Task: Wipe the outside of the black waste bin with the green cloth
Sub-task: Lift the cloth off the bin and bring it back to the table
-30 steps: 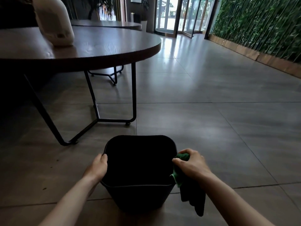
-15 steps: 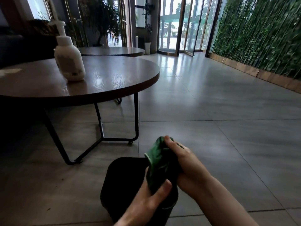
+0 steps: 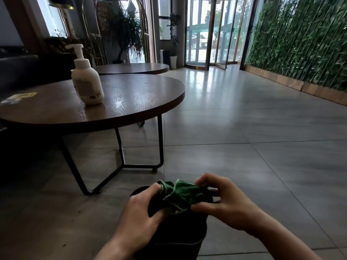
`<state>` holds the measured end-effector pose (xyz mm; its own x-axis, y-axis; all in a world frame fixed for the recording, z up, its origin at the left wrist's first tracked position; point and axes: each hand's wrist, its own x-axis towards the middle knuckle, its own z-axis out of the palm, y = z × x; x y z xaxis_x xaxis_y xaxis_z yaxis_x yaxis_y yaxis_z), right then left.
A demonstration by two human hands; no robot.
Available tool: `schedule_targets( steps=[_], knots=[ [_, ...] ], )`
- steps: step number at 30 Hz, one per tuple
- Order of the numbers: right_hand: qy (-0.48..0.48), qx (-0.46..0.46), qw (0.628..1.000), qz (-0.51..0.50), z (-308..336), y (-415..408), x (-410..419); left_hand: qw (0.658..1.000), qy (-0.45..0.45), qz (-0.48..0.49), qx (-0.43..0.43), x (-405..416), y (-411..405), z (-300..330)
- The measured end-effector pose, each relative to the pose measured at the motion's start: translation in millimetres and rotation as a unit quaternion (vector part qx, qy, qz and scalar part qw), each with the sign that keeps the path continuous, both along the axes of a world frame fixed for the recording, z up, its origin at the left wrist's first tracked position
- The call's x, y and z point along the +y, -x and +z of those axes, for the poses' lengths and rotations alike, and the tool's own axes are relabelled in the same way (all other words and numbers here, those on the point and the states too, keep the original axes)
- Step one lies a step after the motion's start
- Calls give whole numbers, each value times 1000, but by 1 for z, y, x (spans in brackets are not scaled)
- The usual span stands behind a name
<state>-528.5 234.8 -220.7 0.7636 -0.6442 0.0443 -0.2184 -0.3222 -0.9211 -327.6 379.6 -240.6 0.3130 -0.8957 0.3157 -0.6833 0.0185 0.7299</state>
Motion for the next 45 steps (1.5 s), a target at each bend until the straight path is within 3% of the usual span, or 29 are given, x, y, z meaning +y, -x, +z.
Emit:
schedule_targets(
  steps=[3, 6, 14, 24, 32, 45],
  knots=[
    [185, 60, 981, 11, -1, -2, -3, 986, -21, 54, -155, 2, -10, 9],
    [292, 107, 950, 26, -5, -7, -4, 966, -24, 71, -247, 2, -12, 17],
    [383, 208, 899, 37, -12, -27, -9, 933, -106, 45, -342, -20, -13, 19],
    [375, 274, 883, 68, 70, -28, -15, 931, -118, -21, -345, -30, -17, 97],
    [362, 287, 884, 74, 208, -27, -13, 944, -165, -23, -283, -27, -8, 244],
    [358, 278, 889, 65, 454, -5, -12, 948, -180, 16, -264, -31, 21, 488]
  ],
)
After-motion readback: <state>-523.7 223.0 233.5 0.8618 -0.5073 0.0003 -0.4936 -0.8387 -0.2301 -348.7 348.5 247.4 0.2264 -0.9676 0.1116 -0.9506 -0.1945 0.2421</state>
